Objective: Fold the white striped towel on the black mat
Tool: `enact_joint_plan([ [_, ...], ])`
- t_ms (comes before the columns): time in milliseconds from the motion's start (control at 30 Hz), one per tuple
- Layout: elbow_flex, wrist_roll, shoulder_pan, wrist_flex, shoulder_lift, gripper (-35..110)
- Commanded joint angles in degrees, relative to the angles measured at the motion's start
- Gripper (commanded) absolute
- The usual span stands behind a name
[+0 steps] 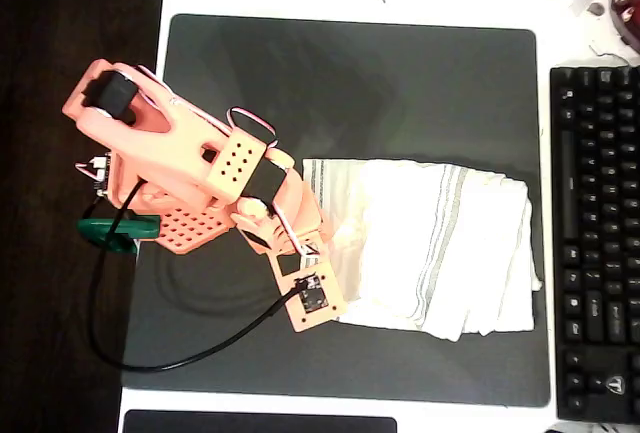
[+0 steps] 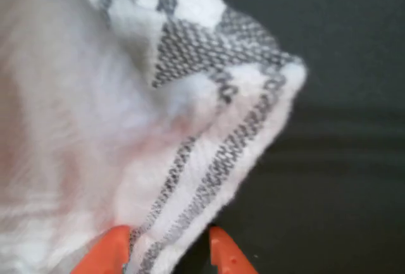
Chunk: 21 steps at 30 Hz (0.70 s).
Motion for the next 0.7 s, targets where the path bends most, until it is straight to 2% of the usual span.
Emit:
enact_joint_plan([
  [0, 0.18, 0.7, -1.14, -1.14, -0.7, 17],
  [233, -0.7, 2.46, -3.43, -4.75, -4.39, 12],
  [400, -1.14, 2.72, -3.16, -5.01, -5.27, 0],
  [567, -4.31, 3.25, -3.08, 1.67, -2.02, 0],
  [667, -8.26, 2.81, -3.34, 10.55, 2.29, 0],
])
